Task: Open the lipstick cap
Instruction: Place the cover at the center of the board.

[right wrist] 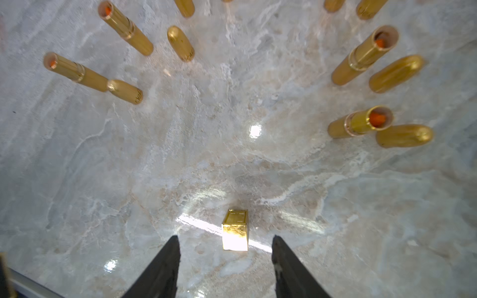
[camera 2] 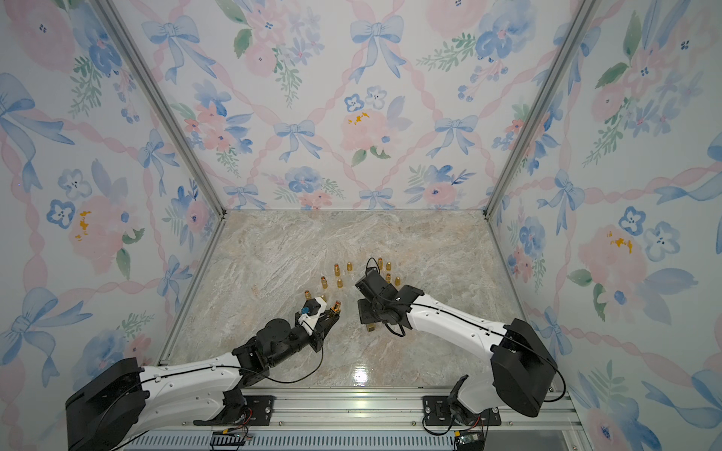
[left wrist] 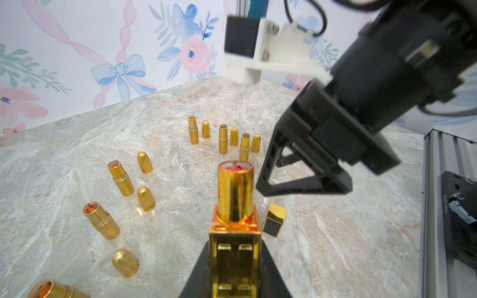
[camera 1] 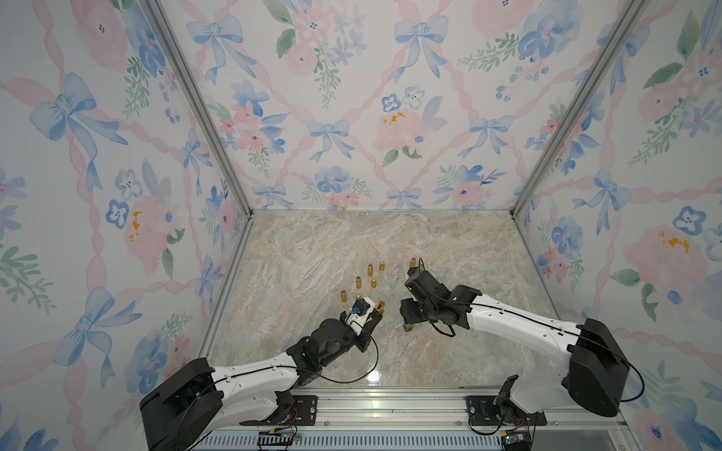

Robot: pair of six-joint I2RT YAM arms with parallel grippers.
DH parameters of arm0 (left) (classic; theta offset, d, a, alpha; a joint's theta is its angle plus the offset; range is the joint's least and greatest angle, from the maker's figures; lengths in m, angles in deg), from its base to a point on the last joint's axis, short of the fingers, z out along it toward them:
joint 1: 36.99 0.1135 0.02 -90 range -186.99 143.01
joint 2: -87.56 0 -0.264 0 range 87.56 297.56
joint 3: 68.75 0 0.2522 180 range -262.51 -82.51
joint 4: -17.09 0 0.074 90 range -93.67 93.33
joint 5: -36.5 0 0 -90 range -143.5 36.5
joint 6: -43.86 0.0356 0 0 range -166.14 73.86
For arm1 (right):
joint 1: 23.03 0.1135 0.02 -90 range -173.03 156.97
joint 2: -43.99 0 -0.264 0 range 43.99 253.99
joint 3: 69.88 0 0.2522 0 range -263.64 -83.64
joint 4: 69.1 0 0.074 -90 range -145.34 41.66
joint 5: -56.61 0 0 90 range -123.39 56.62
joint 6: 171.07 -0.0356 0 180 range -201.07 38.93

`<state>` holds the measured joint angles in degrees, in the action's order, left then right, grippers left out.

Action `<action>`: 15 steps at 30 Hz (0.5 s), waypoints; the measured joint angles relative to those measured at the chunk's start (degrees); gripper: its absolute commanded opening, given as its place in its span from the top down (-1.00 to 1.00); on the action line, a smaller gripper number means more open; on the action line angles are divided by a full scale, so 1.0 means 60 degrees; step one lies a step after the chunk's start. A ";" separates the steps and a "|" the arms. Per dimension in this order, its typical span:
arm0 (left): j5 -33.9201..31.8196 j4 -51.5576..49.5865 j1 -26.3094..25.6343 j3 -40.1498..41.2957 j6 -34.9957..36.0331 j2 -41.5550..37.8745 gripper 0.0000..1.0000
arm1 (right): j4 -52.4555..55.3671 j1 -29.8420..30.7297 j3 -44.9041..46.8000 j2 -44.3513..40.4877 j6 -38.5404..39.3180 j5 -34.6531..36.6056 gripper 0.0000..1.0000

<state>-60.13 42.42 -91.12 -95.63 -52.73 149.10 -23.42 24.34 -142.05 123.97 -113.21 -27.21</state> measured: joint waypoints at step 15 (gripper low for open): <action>0.0331 0.0000 0.0000 -0.0667 0.0280 0.0743 1.00 | 0.1508 -0.0350 -0.1355 -0.0484 0.0248 -0.3326 -0.31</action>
<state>-58.14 42.42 -91.12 -99.63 -51.05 153.56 -14.37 22.24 -150.18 121.06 -111.73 -47.17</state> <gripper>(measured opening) 0.248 0.656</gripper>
